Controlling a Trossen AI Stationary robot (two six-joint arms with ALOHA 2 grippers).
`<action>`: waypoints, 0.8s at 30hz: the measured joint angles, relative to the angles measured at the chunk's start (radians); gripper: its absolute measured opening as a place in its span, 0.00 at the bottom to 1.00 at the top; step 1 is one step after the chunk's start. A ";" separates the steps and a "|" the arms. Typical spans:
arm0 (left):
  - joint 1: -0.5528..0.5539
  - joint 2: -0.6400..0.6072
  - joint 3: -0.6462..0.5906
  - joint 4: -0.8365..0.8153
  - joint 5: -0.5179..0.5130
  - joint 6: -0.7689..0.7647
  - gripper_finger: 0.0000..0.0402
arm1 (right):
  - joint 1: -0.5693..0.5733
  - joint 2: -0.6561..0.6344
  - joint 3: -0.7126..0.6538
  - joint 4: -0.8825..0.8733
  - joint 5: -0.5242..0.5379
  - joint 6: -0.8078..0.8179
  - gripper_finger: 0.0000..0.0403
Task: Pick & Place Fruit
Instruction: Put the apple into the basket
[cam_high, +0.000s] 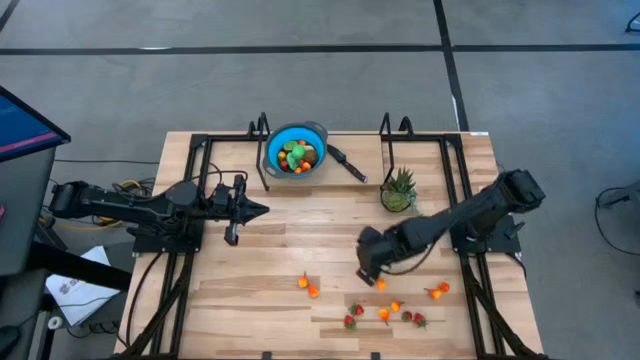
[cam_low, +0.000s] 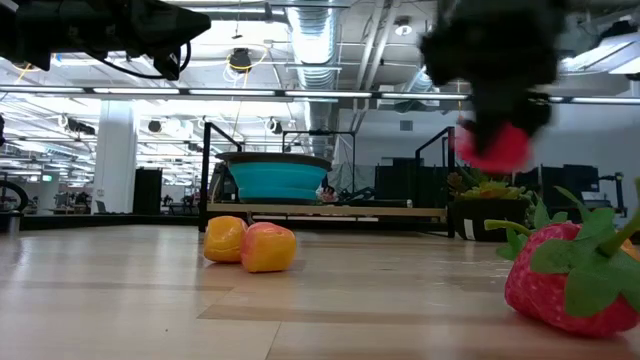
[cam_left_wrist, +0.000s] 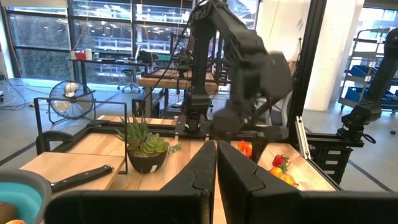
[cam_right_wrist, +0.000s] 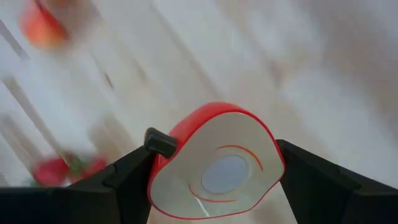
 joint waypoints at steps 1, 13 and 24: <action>0.000 0.000 0.000 0.001 0.000 0.000 0.02 | -0.022 0.000 0.023 0.001 0.018 -0.037 0.70; 0.000 0.000 0.000 0.006 0.000 0.000 0.02 | -0.310 -0.001 0.205 0.282 0.228 -0.474 0.70; 0.000 0.000 0.000 0.007 0.000 0.000 0.02 | -0.520 0.071 0.208 0.729 0.297 -0.689 0.70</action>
